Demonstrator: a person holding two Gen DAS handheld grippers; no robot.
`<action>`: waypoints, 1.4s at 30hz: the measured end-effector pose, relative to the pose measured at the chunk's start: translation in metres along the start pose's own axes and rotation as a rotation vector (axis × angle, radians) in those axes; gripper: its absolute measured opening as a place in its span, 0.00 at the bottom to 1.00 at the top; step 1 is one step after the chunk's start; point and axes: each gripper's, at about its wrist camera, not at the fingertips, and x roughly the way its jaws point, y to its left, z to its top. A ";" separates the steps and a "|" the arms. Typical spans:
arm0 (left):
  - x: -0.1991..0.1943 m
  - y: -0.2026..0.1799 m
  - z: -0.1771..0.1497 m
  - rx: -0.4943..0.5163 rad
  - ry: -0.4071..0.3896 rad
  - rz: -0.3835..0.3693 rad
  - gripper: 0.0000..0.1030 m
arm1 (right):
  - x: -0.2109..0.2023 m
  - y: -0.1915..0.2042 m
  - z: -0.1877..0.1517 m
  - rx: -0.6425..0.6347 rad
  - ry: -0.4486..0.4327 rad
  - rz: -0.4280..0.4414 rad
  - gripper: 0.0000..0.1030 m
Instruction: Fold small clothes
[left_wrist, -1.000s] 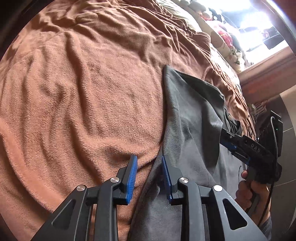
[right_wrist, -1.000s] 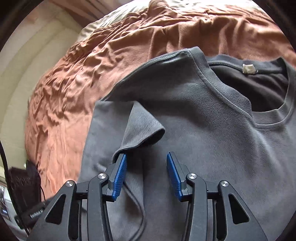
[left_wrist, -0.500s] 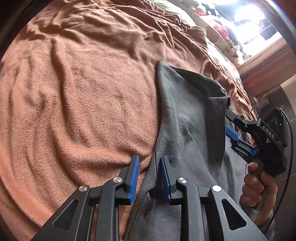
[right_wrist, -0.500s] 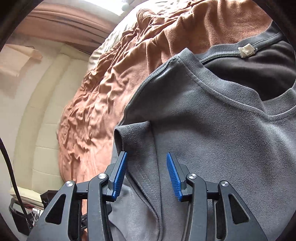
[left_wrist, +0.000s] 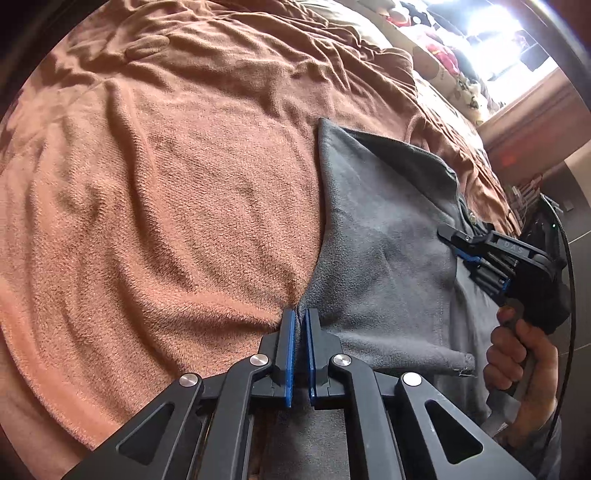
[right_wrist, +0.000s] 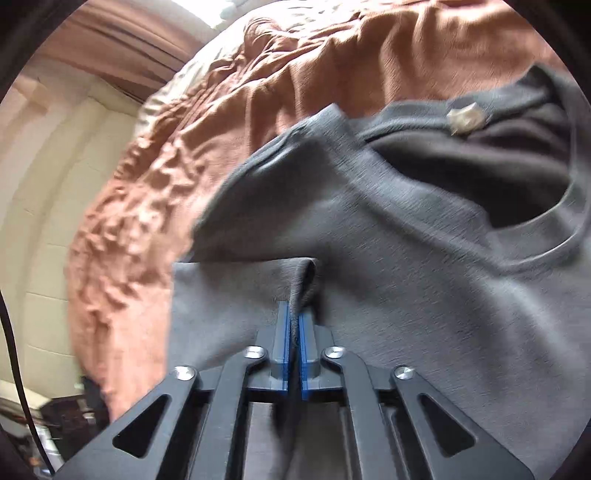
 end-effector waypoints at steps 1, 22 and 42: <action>0.000 0.001 0.001 -0.013 0.006 -0.001 0.06 | -0.002 0.000 0.000 -0.005 -0.001 -0.007 0.00; -0.047 -0.007 -0.022 0.002 -0.021 0.023 0.32 | -0.047 0.080 -0.077 -0.364 0.082 -0.156 0.55; -0.131 -0.033 -0.060 0.066 -0.179 0.091 0.93 | -0.135 0.084 -0.157 -0.415 0.039 -0.327 0.61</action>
